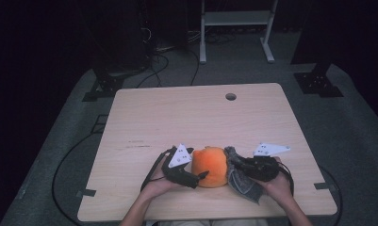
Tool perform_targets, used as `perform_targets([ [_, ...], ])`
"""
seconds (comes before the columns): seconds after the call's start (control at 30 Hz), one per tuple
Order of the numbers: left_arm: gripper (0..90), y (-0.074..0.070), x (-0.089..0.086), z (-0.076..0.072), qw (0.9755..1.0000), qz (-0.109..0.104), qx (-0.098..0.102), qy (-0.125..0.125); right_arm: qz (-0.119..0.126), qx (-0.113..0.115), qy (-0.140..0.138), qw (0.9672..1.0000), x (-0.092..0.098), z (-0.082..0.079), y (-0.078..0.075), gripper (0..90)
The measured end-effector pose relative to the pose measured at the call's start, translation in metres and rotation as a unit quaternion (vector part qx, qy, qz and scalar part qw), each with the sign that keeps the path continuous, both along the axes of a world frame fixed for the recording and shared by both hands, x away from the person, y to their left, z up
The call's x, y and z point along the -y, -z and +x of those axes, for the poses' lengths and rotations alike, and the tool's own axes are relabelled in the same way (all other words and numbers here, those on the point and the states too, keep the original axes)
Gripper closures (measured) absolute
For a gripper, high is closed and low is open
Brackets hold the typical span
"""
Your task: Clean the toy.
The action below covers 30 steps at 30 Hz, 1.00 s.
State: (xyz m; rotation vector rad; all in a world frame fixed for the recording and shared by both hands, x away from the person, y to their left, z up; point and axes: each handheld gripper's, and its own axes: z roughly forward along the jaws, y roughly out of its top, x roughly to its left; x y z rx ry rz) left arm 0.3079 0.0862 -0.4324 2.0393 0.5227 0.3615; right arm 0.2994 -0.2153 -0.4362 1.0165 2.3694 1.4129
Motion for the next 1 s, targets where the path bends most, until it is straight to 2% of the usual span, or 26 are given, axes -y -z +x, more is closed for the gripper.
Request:
perform_targets([
  [0.03,3.5,0.0,0.0,0.0,1.0,0.0,0.0,0.0,0.0,0.0,0.0,1.0,0.0,0.0,0.0,74.2],
  [0.07,3.3,0.003,0.002,0.003,0.9995,0.0,-0.033,-0.002,-0.002,-0.001,-0.001,1.0,0.001,0.0,0.001,74.2],
  [0.13,4.6,0.008,0.005,0.006,0.9982,-0.002,-0.06,0.006,-0.001,-0.002,0.001,1.0,0.001,0.0,0.002,74.1],
  [0.17,6.0,0.008,0.005,0.006,0.9982,-0.002,-0.06,0.006,-0.001,-0.002,0.001,1.0,0.001,0.0,0.002,74.1],
  [0.2,10.6,0.009,0.005,0.004,0.9987,-0.007,-0.05,0.013,-0.002,-0.001,0.005,1.0,0.0,-0.001,0.001,74.1],
  [0.23,15.3,0.009,0.005,0.004,0.9987,-0.007,-0.05,0.013,-0.002,-0.001,0.005,1.0,0.0,-0.001,0.001,74.1],
  [0.27,21.4,0.007,0.004,0.001,0.9994,-0.014,-0.03,0.009,-0.008,0.009,0.008,0.9999,-0.001,-0.002,-0.003,74.5],
  [0.3,25.1,0.007,0.004,0.001,0.9994,-0.014,-0.03,0.009,-0.008,0.019,0.009,0.9998,-0.001,-0.004,-0.006,74.7],
  [0.33,28.0,0.003,0.005,-0.003,0.9999,-0.009,-0.003,0.009,-0.004,0.029,0.009,0.9995,-0.002,-0.005,-0.011,74.9],
  [0.37,29.6,0.003,0.005,-0.003,0.9999,-0.009,-0.003,0.009,0.002,0.042,0.005,0.9991,-0.003,-0.008,-0.017,74.9],
  [0.4,29.6,0.001,0.007,-0.005,0.9999,-0.007,0.009,0.008,0.002,0.042,0.005,0.9991,-0.003,-0.008,-0.017,74.9],
  [0.43,30.3,-0.002,0.011,-0.007,0.9997,-0.004,0.022,0.005,0.006,0.054,0.0,0.9985,-0.005,-0.011,-0.023,74.9],
  [0.47,30.4,-0.005,0.016,-0.01,0.9994,-0.003,0.03,0.014,0.021,0.079,-0.025,0.9964,-0.013,-0.02,-0.035,74.8],
  [0.5,30.3,-0.005,0.016,-0.01,0.9994,-0.003,0.03,0.014,0.021,0.079,-0.025,0.9964,-0.013,-0.02,-0.035,74.8],
  [0.53,29.4,-0.007,0.021,-0.015,0.9987,0.0,0.04,0.031,0.016,0.096,-0.05,0.9941,-0.024,-0.026,-0.041,74.3],
  [0.6,23.8,-0.007,0.021,-0.016,0.9988,0.004,0.03,0.039,-0.014,0.098,-0.052,0.9937,-0.032,-0.025,-0.035,74.4],
  [0.63,19.5,-0.007,0.021,-0.016,0.9988,0.004,0.03,0.039,-0.016,0.091,-0.051,0.9944,-0.032,-0.023,-0.031,74.6],
  [0.67,16.6,-0.006,0.016,-0.011,0.9994,-0.011,0.01,0.031,-0.012,0.083,-0.052,0.9951,-0.029,-0.022,-0.027,74.7],
  [0.7,13.5,-0.006,0.016,-0.011,0.9994,-0.011,0.01,0.031,-0.012,0.083,-0.052,0.9951,-0.029,-0.022,-0.027,74.7],
  [0.73,10.2,-0.003,0.014,-0.004,0.9994,-0.024,-0.023,0.013,-0.008,0.079,-0.048,0.9957,-0.025,-0.021,-0.023,74.7],
  [0.77,8.3,-0.001,0.014,-0.002,0.9988,-0.028,-0.039,0.013,-0.008,0.079,-0.047,0.9958,-0.024,-0.021,-0.024,74.7],
  [0.8,8.9,0.001,0.014,-0.001,0.9982,-0.03,-0.05,0.017,-0.007,0.076,-0.048,0.9959,-0.023,-0.021,-0.024,74.7],
  [0.83,13.6,0.003,0.015,-0.001,0.9977,-0.033,-0.054,0.026,-0.007,0.078,-0.049,0.9958,-0.023,-0.022,-0.023,74.7],
  [0.93,27.2,0.003,0.016,-0.005,0.9986,-0.034,-0.027,0.031,-0.014,0.08,-0.042,0.9958,-0.02,-0.021,-0.024,74.2],
  [0.97,28.8,0.003,0.016,-0.005,0.9986,-0.034,-0.027,0.031,-0.014,0.08,-0.042,0.9958,-0.02,-0.021,-0.024,74.2],
  [1.0,29.4,0.001,0.018,-0.007,0.9987,-0.032,-0.019,0.034,-0.024,0.08,-0.018,0.9963,-0.014,-0.018,-0.026,74.1],
])
